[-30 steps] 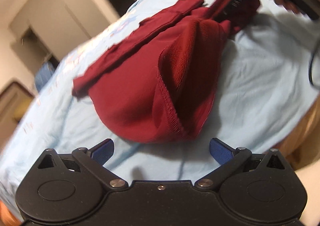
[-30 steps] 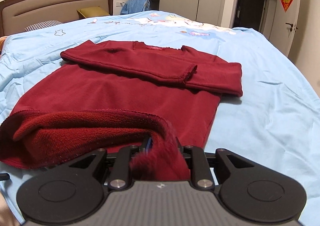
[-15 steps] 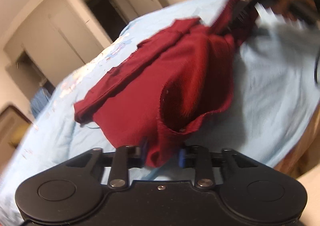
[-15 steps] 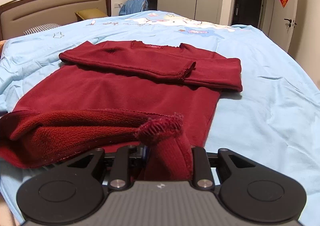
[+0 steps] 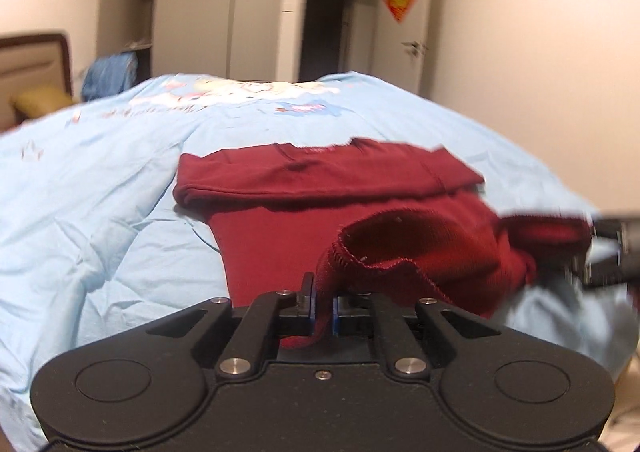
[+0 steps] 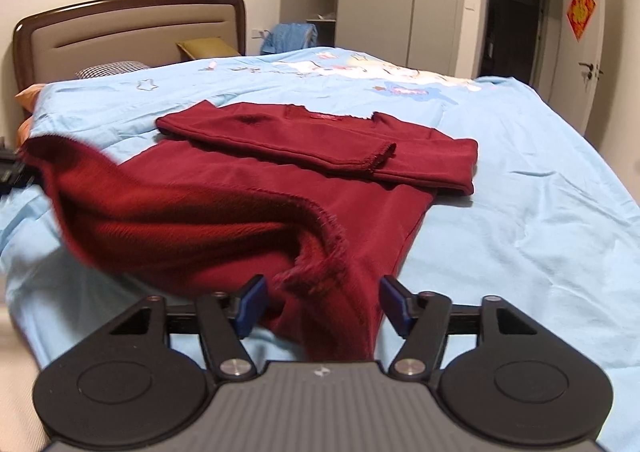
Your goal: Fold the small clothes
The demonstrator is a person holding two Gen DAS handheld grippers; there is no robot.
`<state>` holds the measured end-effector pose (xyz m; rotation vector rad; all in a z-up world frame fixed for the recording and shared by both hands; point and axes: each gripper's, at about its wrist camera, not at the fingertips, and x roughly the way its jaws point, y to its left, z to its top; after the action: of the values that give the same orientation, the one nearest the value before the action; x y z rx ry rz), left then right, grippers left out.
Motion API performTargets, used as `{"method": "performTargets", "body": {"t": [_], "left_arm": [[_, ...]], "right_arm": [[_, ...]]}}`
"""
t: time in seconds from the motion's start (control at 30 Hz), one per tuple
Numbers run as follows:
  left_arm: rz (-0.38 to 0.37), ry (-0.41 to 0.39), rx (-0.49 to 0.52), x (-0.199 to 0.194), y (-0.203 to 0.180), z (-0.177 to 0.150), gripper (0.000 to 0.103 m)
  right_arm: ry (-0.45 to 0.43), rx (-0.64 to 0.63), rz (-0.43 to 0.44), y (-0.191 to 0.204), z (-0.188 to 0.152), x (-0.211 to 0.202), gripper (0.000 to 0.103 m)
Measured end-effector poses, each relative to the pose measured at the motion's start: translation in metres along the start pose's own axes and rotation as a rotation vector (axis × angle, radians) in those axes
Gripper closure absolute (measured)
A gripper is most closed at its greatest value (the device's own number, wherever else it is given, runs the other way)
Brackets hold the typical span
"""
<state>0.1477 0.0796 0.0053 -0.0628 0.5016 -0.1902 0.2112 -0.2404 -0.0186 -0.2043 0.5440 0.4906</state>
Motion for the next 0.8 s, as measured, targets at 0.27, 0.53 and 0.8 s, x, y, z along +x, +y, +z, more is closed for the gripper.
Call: {"method": "performTargets", "body": {"t": [0.27,0.53,0.8], "left_arm": [[0.025,-0.047,-0.107,-0.005,0.014,0.021,0.098],[0.033,-0.157,-0.201,-0.043,0.026,0.034,0.098],[-0.042,-0.277,-0.35,-0.083,0.044,0.051,0.099]], "right_arm": [[-0.064,-0.092,-0.111,0.01,-0.003,-0.016,0.071],[-0.249,0.019,-0.089,0.001,0.012,-0.05,0.092],[-0.448,0.33,0.104,-0.037,0.03,-0.09,0.096]]}}
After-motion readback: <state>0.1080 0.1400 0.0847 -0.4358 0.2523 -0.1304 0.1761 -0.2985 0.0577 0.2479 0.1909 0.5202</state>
